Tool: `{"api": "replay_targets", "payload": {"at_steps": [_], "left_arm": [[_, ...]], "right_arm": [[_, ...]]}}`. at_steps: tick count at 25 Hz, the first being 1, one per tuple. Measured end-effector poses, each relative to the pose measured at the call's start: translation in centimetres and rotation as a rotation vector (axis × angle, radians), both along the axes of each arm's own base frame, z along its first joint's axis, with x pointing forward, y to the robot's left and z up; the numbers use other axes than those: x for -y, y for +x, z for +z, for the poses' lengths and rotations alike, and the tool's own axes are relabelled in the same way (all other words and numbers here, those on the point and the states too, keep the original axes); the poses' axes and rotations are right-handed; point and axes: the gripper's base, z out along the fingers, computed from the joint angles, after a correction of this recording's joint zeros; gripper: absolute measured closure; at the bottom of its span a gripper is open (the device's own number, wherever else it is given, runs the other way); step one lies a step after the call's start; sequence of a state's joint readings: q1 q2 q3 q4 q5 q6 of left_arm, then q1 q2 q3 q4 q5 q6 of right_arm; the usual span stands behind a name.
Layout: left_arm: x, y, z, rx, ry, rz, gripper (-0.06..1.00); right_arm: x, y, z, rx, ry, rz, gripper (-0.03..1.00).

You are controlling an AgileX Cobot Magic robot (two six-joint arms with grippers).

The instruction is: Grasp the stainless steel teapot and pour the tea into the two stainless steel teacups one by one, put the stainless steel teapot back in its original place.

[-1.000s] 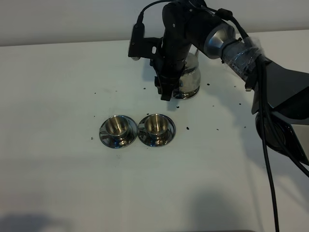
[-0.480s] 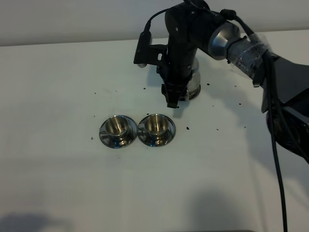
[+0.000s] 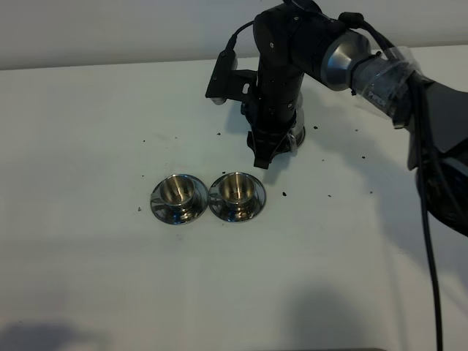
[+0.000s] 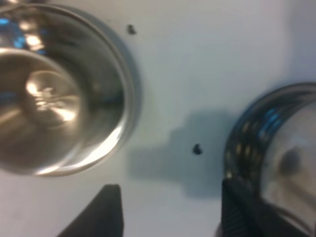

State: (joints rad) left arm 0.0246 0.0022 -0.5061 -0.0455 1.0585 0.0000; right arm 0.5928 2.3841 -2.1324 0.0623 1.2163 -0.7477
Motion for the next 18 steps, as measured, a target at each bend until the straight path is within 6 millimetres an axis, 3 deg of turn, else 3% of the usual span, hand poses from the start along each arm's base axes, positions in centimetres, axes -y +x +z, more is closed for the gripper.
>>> {"api": "replay_targets", "payload": {"at_steps": [4, 9, 18], "left_arm": [[0.0, 0.0, 0.0, 0.000, 0.000, 0.000, 0.58], [0.0, 0.0, 0.0, 0.000, 0.000, 0.000, 0.58], [0.0, 0.0, 0.0, 0.000, 0.000, 0.000, 0.58]], "right_arm": [[-0.1, -1.7, 2.5, -0.002, 0.024, -0.072, 0.53], [0.6, -2.2, 5.7, 0.003, 0.099, -0.355, 0.53], [3.7, 0.2, 4.3, -0.136, 0.181, -0.779, 0.53]]}}
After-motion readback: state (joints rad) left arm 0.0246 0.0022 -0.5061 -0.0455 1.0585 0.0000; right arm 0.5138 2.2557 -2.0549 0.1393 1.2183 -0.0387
